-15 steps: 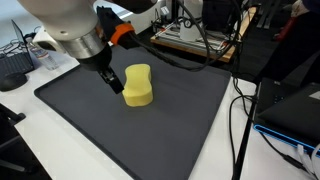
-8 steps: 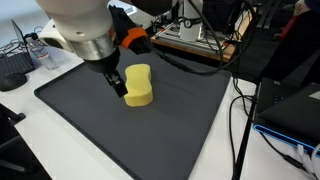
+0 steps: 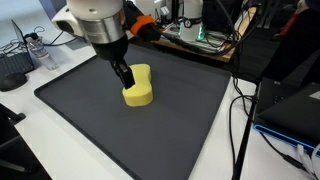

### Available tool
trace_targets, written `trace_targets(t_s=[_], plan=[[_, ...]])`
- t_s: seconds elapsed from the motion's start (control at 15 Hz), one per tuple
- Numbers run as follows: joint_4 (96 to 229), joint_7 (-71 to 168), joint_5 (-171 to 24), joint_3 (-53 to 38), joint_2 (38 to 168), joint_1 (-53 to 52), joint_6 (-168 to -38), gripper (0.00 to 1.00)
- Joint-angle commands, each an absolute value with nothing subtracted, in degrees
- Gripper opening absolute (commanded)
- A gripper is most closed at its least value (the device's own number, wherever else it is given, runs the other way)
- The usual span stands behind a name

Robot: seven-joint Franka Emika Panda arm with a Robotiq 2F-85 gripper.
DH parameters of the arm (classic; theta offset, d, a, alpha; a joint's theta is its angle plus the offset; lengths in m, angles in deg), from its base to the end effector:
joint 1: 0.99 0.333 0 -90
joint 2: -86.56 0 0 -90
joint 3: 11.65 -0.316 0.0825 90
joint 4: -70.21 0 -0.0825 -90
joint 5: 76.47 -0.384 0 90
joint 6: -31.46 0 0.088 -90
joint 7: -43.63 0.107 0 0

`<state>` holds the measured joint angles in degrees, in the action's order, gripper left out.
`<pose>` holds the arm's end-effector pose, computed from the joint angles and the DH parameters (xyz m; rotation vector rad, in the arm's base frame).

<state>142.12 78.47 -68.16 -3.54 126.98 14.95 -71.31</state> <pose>0.7152 0.1106 0.3359 2.8077 -0.5716 -0.0926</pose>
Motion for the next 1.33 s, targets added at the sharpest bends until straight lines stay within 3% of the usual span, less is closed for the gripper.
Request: trace_targets(t_s=[0.0,0.13,0.2,0.6,1.27], plan=[[155.71,82.86,-66.24,-4.8,118.03,15.3,-75.72,1.0],[160.71,79.12,-64.22,-5.77,114.23,14.52,-84.29,1.0],[151.83,80.54,-65.88,-6.05,120.52,13.94,-76.71,1.0],[159.29,79.41,-64.85,-7.13,115.54,14.05,-83.77,1.0],[183.01,74.81,-64.88,-9.25,108.33,12.96,-101.63,1.0]])
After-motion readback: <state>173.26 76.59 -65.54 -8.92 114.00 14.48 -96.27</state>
